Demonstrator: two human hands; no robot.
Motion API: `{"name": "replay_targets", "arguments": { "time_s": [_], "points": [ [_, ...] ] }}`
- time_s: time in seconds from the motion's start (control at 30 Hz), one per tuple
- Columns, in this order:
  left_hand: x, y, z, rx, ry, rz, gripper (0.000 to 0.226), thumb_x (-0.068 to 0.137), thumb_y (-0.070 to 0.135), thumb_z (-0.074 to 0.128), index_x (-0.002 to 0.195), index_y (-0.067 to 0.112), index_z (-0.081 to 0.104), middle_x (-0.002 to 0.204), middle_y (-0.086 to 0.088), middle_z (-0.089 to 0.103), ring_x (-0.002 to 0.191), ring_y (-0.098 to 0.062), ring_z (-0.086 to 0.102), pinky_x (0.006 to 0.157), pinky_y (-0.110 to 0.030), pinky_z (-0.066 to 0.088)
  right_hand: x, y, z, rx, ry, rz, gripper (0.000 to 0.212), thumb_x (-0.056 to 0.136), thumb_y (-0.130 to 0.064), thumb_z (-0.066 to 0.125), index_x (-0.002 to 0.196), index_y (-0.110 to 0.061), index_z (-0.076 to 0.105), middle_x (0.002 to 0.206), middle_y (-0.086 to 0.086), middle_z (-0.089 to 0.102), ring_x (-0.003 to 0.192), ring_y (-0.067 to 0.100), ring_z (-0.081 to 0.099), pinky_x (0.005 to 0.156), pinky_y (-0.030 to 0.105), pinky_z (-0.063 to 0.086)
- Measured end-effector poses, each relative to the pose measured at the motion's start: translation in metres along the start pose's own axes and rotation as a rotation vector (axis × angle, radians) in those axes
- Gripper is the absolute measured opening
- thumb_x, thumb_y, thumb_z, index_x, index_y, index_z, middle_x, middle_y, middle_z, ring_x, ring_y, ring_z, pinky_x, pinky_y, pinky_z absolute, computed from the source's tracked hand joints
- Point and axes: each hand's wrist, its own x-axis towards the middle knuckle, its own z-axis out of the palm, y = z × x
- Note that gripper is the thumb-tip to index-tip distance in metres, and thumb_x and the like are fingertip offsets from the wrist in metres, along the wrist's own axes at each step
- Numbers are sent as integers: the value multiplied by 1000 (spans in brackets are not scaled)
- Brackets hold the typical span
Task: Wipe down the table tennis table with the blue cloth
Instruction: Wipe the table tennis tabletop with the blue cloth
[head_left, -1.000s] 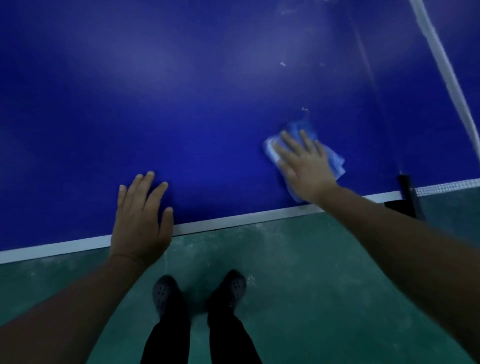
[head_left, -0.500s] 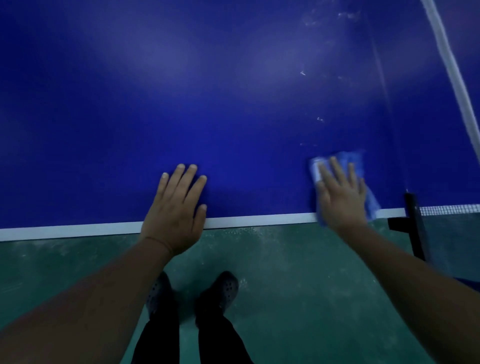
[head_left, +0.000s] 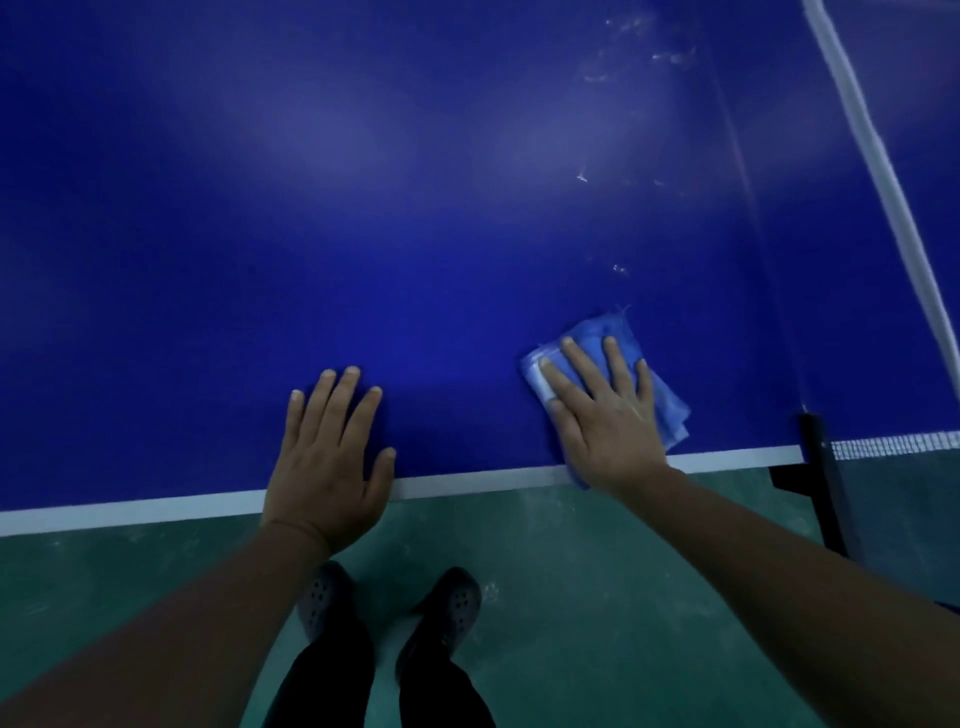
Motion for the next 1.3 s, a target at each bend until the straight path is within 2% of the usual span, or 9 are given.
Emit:
{"name": "replay_targets", "arguments": {
  "time_s": [0.2,0.5,0.57,0.7,0.87,1.0,1.13,1.23,1.3],
  "points": [
    [54,8,-17,-56,58,80,59,95,39,36,139,4,52,154,-18,38,146,-35,28,121,-56,12,55,11,-12,-18,-29,-53,48,105,-53,19,151,-45,31,163,-14,23,154,28,5,121,56,3],
    [238,13,-29,-106,107,89,61,94,39,31,140,5,52,155,-16,38,146,-33,30,122,-53,11,141,28,-26,-35,-49,-70,48,106,-53,13,153,-48,21,165,-17,14,154,21,-4,121,50,-3],
    [282,11,-30,-97,117,83,62,94,39,29,142,5,50,155,-15,37,146,-33,29,122,-53,10,162,34,-29,-47,-51,-102,49,106,-53,11,154,-47,19,165,-15,14,154,23,-1,121,52,0],
    [355,2,-32,-72,113,26,62,95,39,31,148,8,42,160,-12,28,150,-30,20,123,-51,3,209,43,-37,-54,-25,-136,50,106,-51,11,153,-43,26,165,-11,20,154,27,7,121,59,10],
    [374,0,-28,-57,100,3,66,94,43,28,151,9,36,162,-13,24,151,-30,15,122,-54,4,286,56,-48,-30,-20,-167,49,106,-50,15,153,-44,25,165,-12,18,154,26,4,122,54,2],
    [377,0,-31,-77,71,-26,67,93,43,28,149,8,40,160,-14,27,151,-31,16,121,-56,6,383,77,-68,-65,-23,-145,53,102,-48,24,154,-43,27,165,-8,21,153,29,11,119,55,9],
    [379,2,-30,-65,16,-41,67,95,45,21,152,13,34,164,-8,18,153,-25,7,123,-52,0,482,108,-88,-62,22,0,52,104,-47,21,155,-42,23,166,-8,17,153,29,7,120,56,9],
    [381,2,-30,-63,-8,-50,65,95,43,22,151,13,38,163,-9,22,152,-26,10,122,-55,2,474,95,-83,-2,85,167,51,105,-44,25,156,-38,25,166,-6,17,153,32,8,119,58,9],
    [383,1,-29,-56,-10,-47,64,94,41,26,148,10,42,160,-12,28,151,-30,17,121,-58,6,423,71,-72,-38,112,103,52,103,-43,27,155,-35,30,165,-3,22,152,36,13,119,59,13]
  ]
}}
